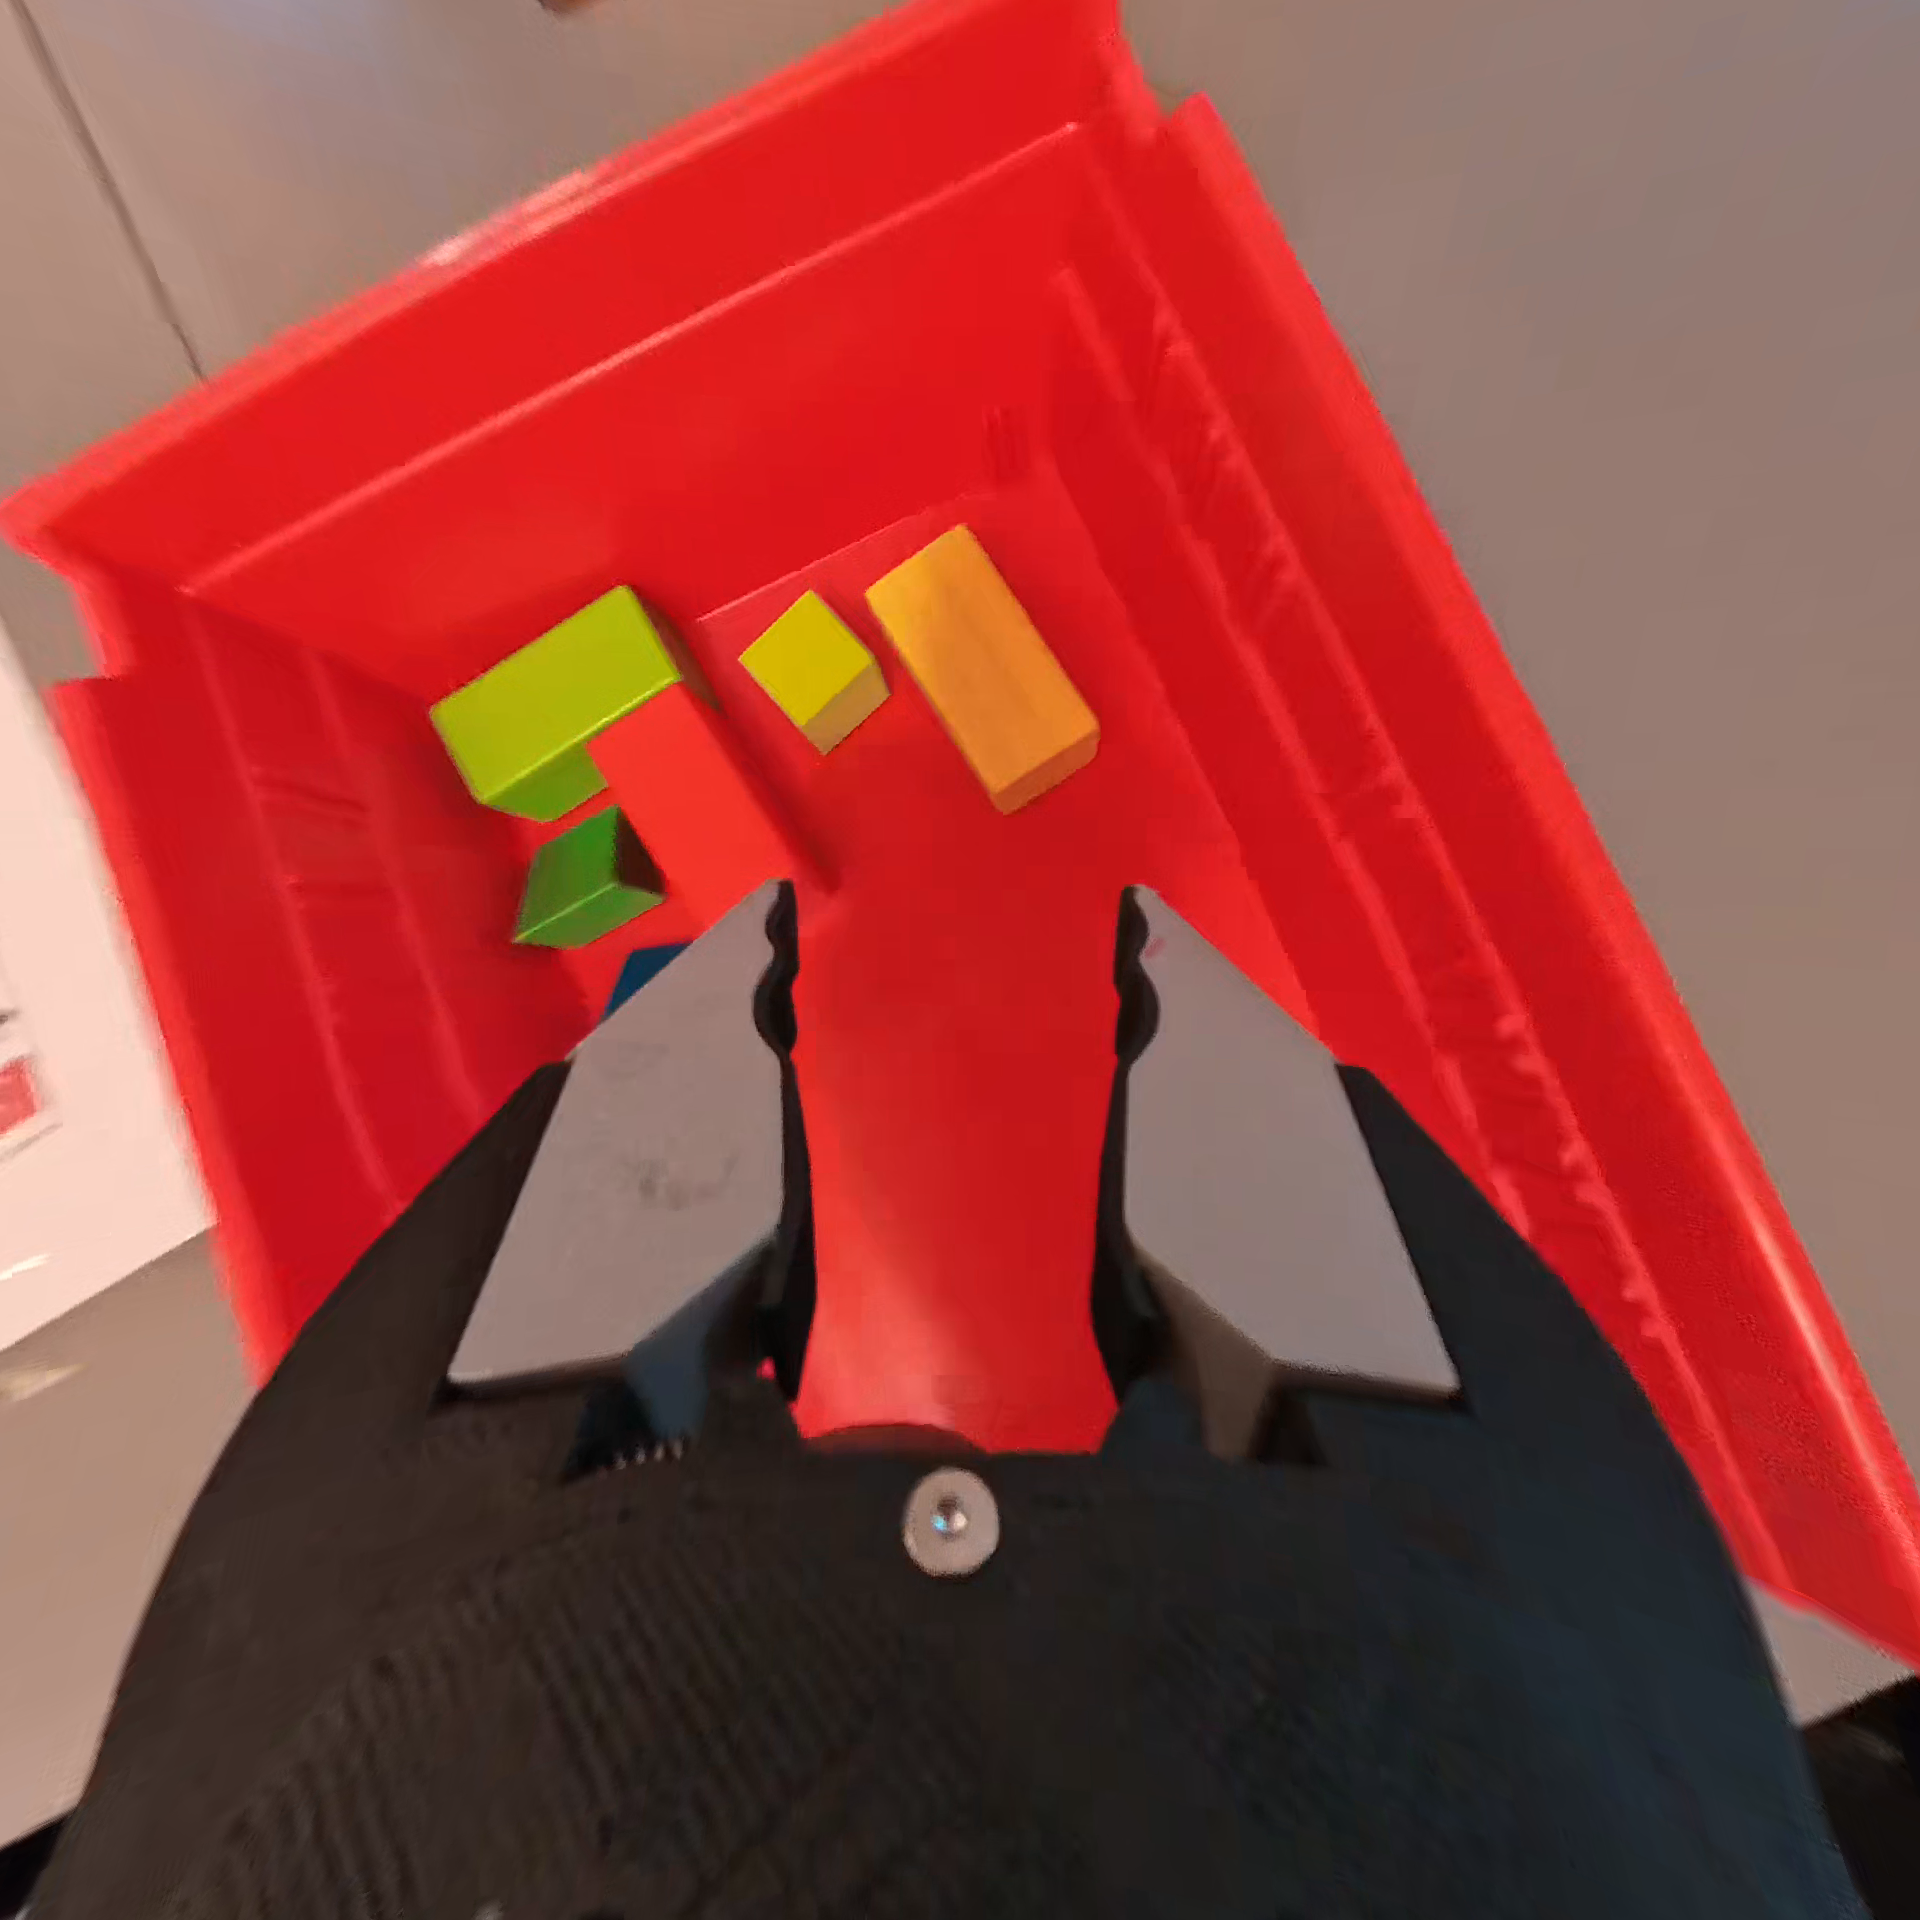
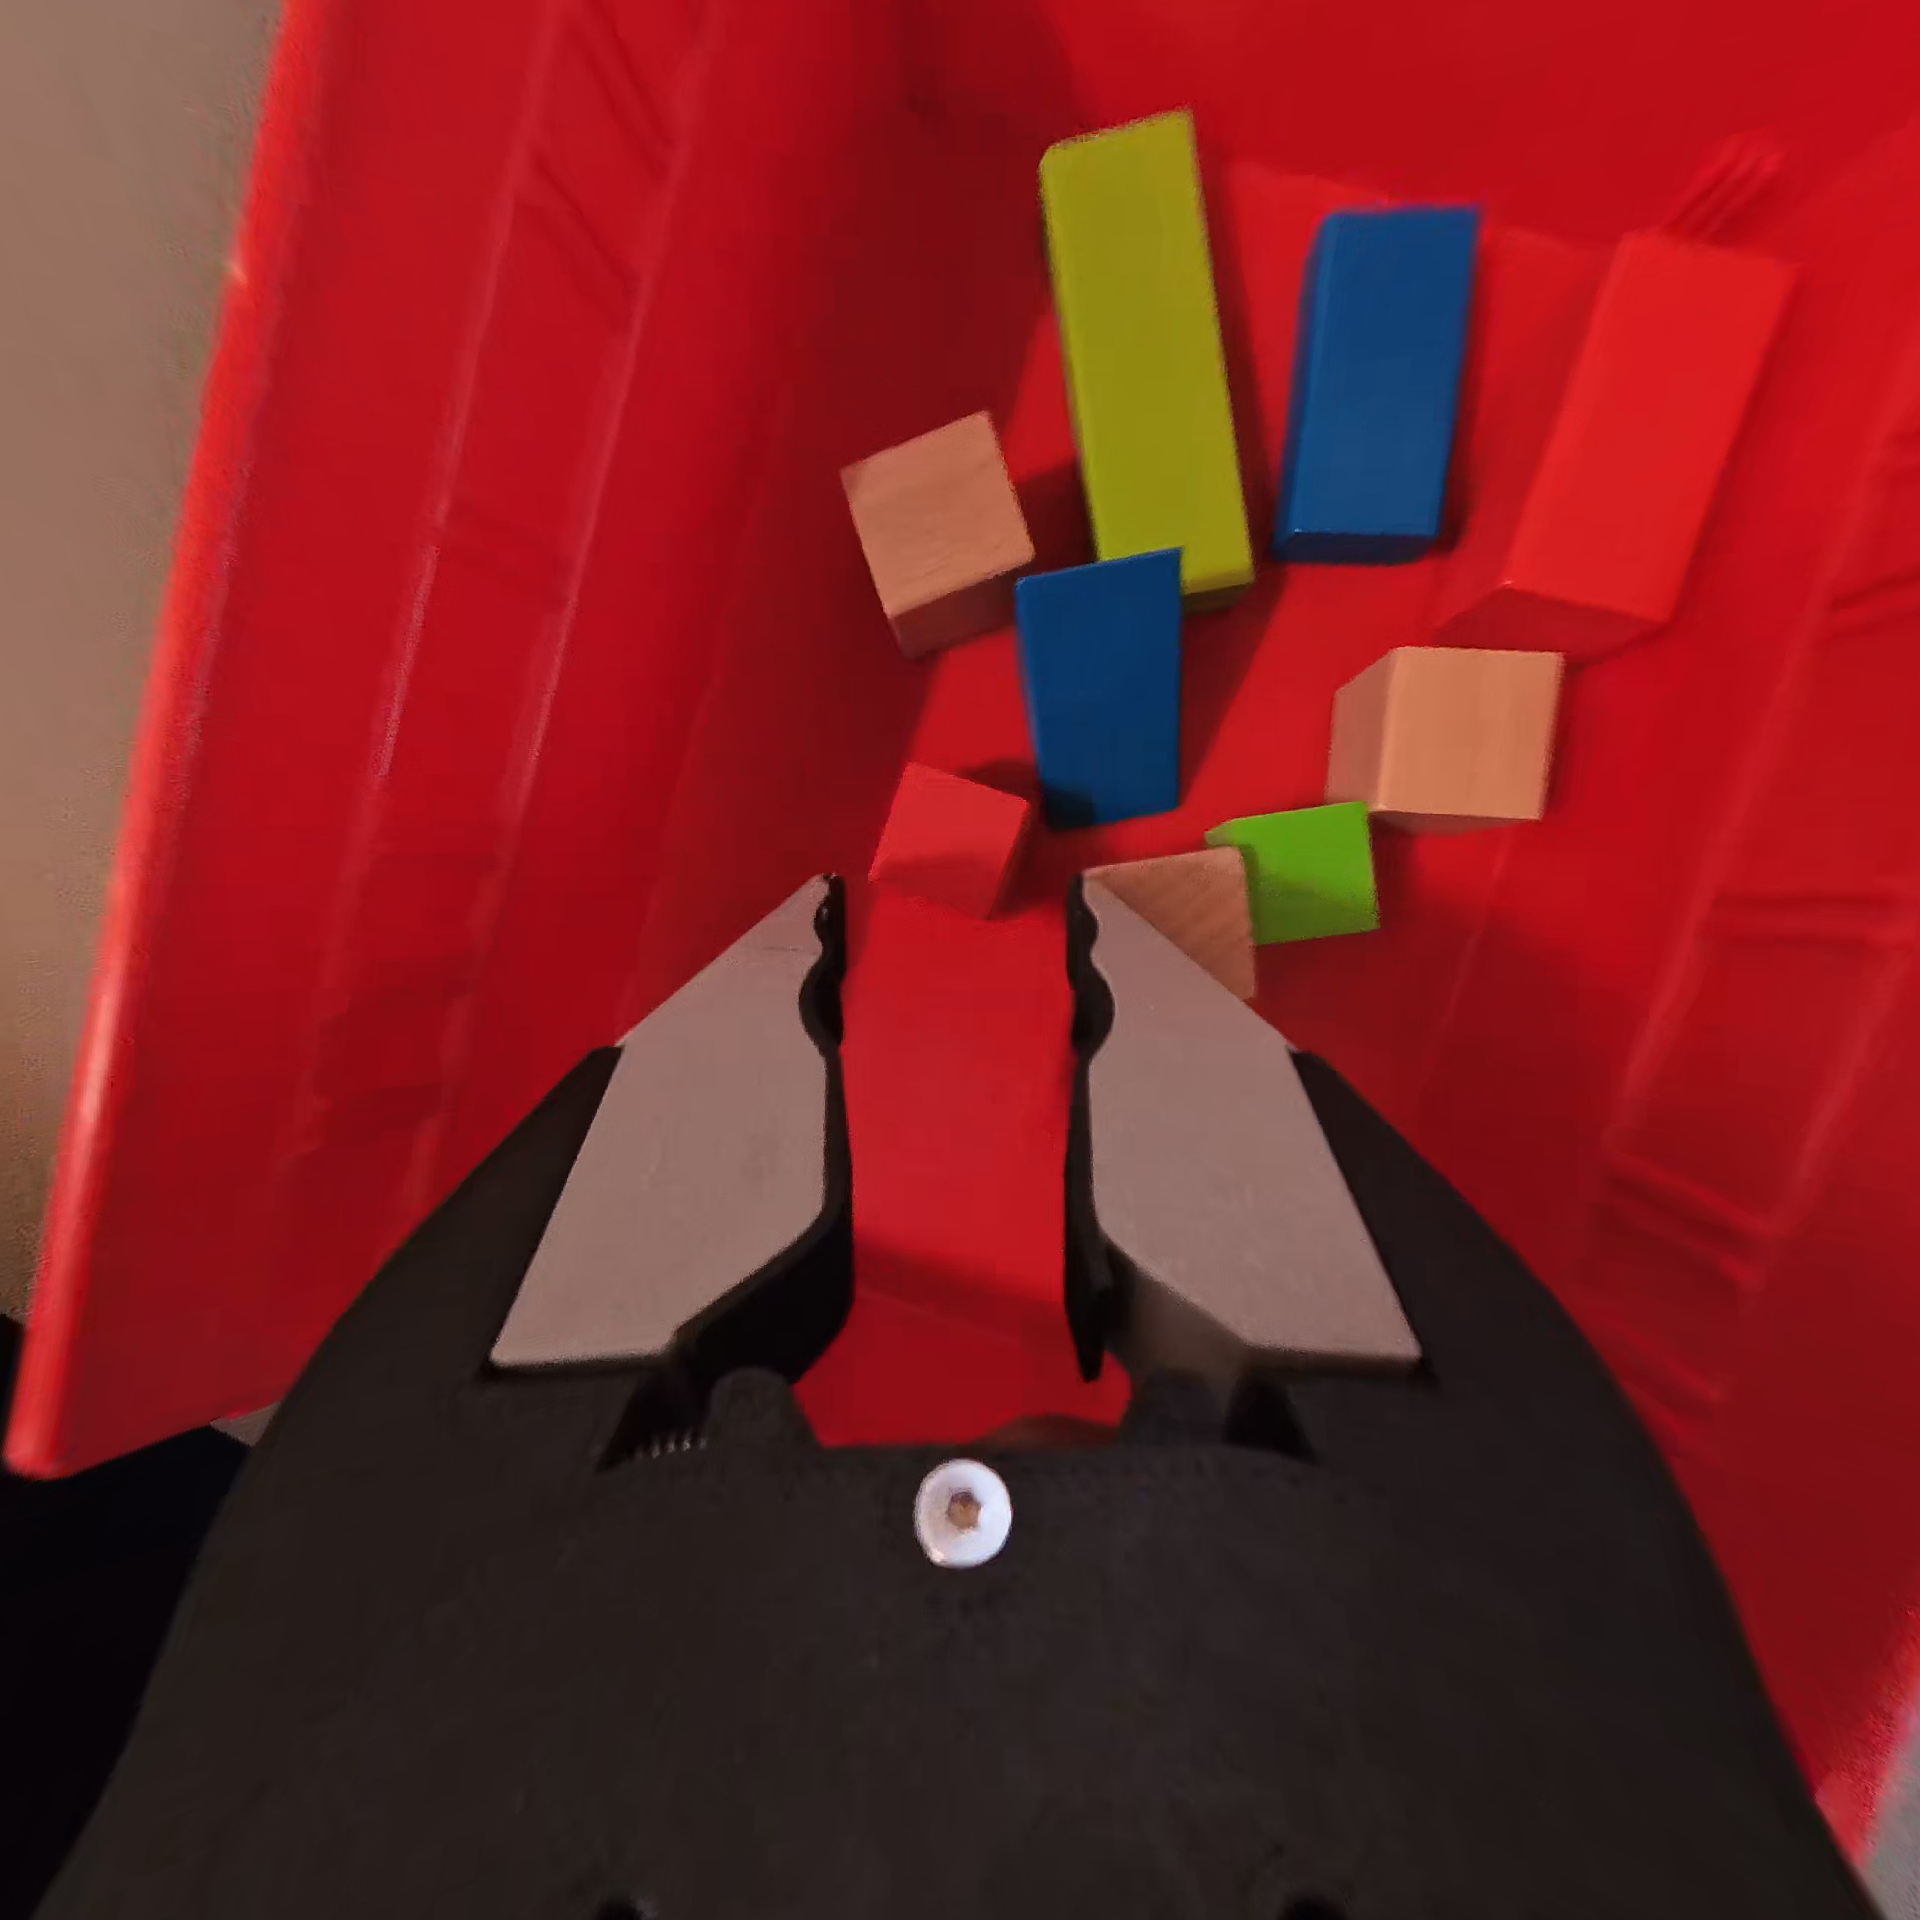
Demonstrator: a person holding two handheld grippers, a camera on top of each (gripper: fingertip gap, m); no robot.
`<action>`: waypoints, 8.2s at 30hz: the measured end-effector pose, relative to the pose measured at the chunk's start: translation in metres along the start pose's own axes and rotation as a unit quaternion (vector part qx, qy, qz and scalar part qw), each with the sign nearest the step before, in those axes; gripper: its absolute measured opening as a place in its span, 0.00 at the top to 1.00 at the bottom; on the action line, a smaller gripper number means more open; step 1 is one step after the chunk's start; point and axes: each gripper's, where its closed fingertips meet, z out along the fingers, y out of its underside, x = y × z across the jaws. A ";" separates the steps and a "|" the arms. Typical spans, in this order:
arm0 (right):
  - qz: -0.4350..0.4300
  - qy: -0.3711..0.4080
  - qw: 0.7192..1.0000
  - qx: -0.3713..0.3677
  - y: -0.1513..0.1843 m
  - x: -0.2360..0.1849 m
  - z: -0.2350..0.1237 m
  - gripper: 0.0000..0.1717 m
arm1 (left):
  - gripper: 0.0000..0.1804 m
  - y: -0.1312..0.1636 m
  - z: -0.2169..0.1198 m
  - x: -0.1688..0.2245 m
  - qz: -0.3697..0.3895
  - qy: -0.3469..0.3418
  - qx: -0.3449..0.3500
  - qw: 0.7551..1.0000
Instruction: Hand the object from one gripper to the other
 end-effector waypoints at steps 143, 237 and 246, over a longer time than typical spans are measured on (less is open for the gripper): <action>-0.084 -0.400 0.895 0.181 -0.078 -0.224 -0.090 0.84 | 0.85 -0.127 -0.071 0.386 0.389 0.032 0.345 0.853; -0.131 -0.332 0.905 0.230 -0.174 -0.310 -0.057 0.85 | 0.80 -0.132 -0.082 0.199 0.296 -0.053 0.205 0.931; -0.066 -0.156 0.952 0.254 -0.142 -0.141 -0.080 0.85 | 0.64 -0.052 -0.025 -0.020 -0.111 -0.107 0.030 0.988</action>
